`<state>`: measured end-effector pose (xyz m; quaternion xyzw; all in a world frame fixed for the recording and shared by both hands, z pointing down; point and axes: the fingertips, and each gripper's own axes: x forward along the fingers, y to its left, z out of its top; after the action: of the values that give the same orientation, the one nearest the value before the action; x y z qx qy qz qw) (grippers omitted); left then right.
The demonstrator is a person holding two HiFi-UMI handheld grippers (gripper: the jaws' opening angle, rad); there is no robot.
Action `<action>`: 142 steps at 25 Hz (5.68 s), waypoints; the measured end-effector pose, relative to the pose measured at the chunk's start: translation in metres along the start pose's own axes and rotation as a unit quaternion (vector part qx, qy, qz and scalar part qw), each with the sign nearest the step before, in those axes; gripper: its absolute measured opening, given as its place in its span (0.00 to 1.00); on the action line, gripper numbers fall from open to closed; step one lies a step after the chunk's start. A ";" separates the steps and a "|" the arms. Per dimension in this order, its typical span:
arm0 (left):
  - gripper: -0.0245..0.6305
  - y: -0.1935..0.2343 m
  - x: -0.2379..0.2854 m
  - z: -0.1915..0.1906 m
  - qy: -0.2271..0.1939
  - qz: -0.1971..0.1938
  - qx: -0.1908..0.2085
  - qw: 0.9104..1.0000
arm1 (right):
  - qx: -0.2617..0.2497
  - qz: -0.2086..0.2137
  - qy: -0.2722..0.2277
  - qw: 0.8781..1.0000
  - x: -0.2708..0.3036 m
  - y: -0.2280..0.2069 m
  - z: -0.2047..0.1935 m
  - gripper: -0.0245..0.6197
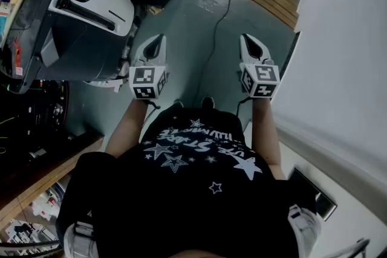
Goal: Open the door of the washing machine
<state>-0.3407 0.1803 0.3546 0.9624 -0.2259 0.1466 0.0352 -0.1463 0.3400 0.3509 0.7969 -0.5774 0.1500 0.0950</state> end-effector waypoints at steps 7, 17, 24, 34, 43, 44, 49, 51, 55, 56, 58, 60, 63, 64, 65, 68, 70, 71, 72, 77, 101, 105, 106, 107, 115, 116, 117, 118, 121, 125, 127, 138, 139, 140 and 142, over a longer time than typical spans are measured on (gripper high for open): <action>0.05 0.003 -0.006 0.006 -0.007 0.006 -0.003 1.000 | 0.000 -0.002 -0.002 1.000 -0.004 0.003 0.003 0.04; 0.05 -0.010 -0.012 0.036 -0.035 0.014 0.006 0.999 | 0.002 -0.001 -0.052 0.999 -0.017 -0.026 0.041 0.04; 0.05 -0.044 -0.003 0.028 -0.022 0.022 0.006 0.999 | 0.053 0.027 -0.037 0.998 -0.031 -0.054 0.011 0.10; 0.05 -0.052 0.024 0.044 -0.026 0.038 0.016 0.999 | 0.031 0.077 -0.056 0.995 -0.006 -0.069 0.031 0.30; 0.05 -0.021 0.103 0.030 -0.004 0.021 0.002 1.000 | 0.031 0.080 -0.019 0.996 0.071 -0.088 0.026 0.30; 0.05 -0.013 0.117 0.028 0.001 0.021 -0.005 1.000 | 0.030 0.080 -0.013 0.996 0.085 -0.091 0.027 0.30; 0.05 0.031 0.196 0.036 0.013 0.016 -0.008 1.000 | 0.036 0.081 0.009 0.996 0.167 -0.115 0.037 0.30; 0.05 0.048 0.226 0.042 0.020 0.011 -0.007 1.000 | 0.039 0.079 0.016 0.996 0.201 -0.125 0.046 0.30; 0.05 0.078 0.277 0.052 0.032 0.003 -0.008 0.999 | 0.042 0.076 0.028 0.996 0.263 -0.137 0.067 0.30; 0.05 0.087 0.289 0.055 0.033 0.003 -0.008 0.999 | 0.043 0.077 0.031 0.996 0.278 -0.138 0.071 0.30; 0.05 0.102 0.308 0.058 0.036 0.003 -0.015 0.999 | 0.044 0.082 0.037 0.995 0.304 -0.138 0.077 0.30; 0.05 0.116 0.323 0.061 0.037 0.002 -0.020 0.999 | 0.046 0.085 0.041 0.994 0.327 -0.137 0.085 0.30; 0.05 0.132 0.343 0.064 0.037 0.000 -0.019 0.999 | 0.041 0.089 0.042 0.994 0.355 -0.138 0.094 0.30; 0.05 0.137 0.348 0.066 0.038 0.001 -0.018 0.999 | 0.041 0.092 0.043 0.994 0.363 -0.139 0.094 0.30; 0.05 0.142 0.353 0.067 0.038 0.003 -0.019 0.999 | 0.041 0.094 0.045 0.994 0.371 -0.139 0.095 0.30; 0.05 0.153 0.363 0.069 0.041 0.013 -0.026 0.999 | 0.039 0.098 0.051 0.993 0.392 -0.142 0.102 0.30; 0.05 0.158 0.371 0.070 0.042 0.021 -0.030 0.998 | 0.036 0.105 0.051 0.993 0.407 -0.146 0.106 0.30; 0.05 0.160 0.374 0.070 0.043 0.026 -0.032 0.998 | 0.035 0.110 0.051 0.992 0.416 -0.149 0.108 0.30; 0.05 0.162 0.378 0.069 0.044 0.033 -0.036 0.998 | 0.035 0.116 0.052 0.991 0.425 -0.153 0.109 0.30; 0.05 0.165 0.408 0.069 0.057 0.077 -0.052 0.994 | 0.030 0.151 0.058 0.986 0.483 -0.184 0.120 0.30; 0.05 0.179 0.550 0.074 0.110 0.303 -0.133 0.937 | -0.111 0.361 0.159 0.912 0.752 -0.259 0.096 0.30; 0.05 0.185 0.566 0.065 0.116 0.311 -0.136 0.933 | -0.140 0.366 0.160 0.906 0.793 -0.251 0.083 0.30; 0.05 0.187 0.570 0.062 0.119 0.311 -0.134 0.933 | -0.150 0.366 0.158 0.905 0.804 -0.249 0.080 0.30; 0.05 0.189 0.574 0.058 0.121 0.311 -0.132 0.933 | -0.160 0.366 0.155 0.904 0.815 -0.247 0.078 0.30; 0.05 0.190 0.578 0.022 0.140 0.312 -0.161 0.926 | -0.239 0.365 0.137 0.889 0.888 -0.229 0.054 0.30; 0.05 0.191 0.577 0.017 0.143 0.313 -0.164 0.924 | -0.242 0.366 0.138 0.888 0.894 -0.229 0.052 0.30; 0.05 0.192 0.575 0.014 0.144 0.315 -0.166 0.923 | -0.247 0.366 0.140 0.886 0.900 -0.228 0.049 0.30; 0.05 0.193 0.575 0.011 0.145 0.316 -0.167 0.923 | -0.255 0.367 0.141 0.884 0.906 -0.227 0.046 0.30; 0.05 0.197 0.576 -0.001 0.150 0.315 -0.171 0.921 | -0.280 0.370 0.142 0.874 0.923 -0.225 0.039 0.30; 0.05 0.196 0.582 -0.013 0.152 0.311 -0.188 0.919 | -0.322 0.388 0.134 0.853 0.936 -0.218 0.030 0.30; 0.05 0.196 0.585 -0.015 0.151 0.308 -0.188 0.920 | -0.353 0.396 0.134 0.837 0.939 -0.213 0.027 0.30; 0.05 0.194 0.587 -0.019 0.146 0.303 -0.191 0.922 | -0.452 0.405 0.144 0.781 0.942 -0.207 0.018 0.28; 0.05 0.194 0.586 -0.020 0.146 0.303 -0.190 0.922 | -0.452 0.400 0.145 0.784 0.942 -0.207 0.019 0.28; 0.05 0.194 0.584 -0.020 0.146 0.303 -0.190 0.922 | -0.452 0.395 0.145 0.786 0.942 -0.207 0.019 0.28; 0.05 0.194 0.581 -0.020 0.147 0.300 -0.195 0.922 | -0.453 0.387 0.150 0.789 0.940 -0.209 0.018 0.28</action>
<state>0.0642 -0.2371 0.5474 0.7912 -0.5207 0.2428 0.2096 0.3254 -0.4381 0.6662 0.3398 -0.8176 0.0132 0.4647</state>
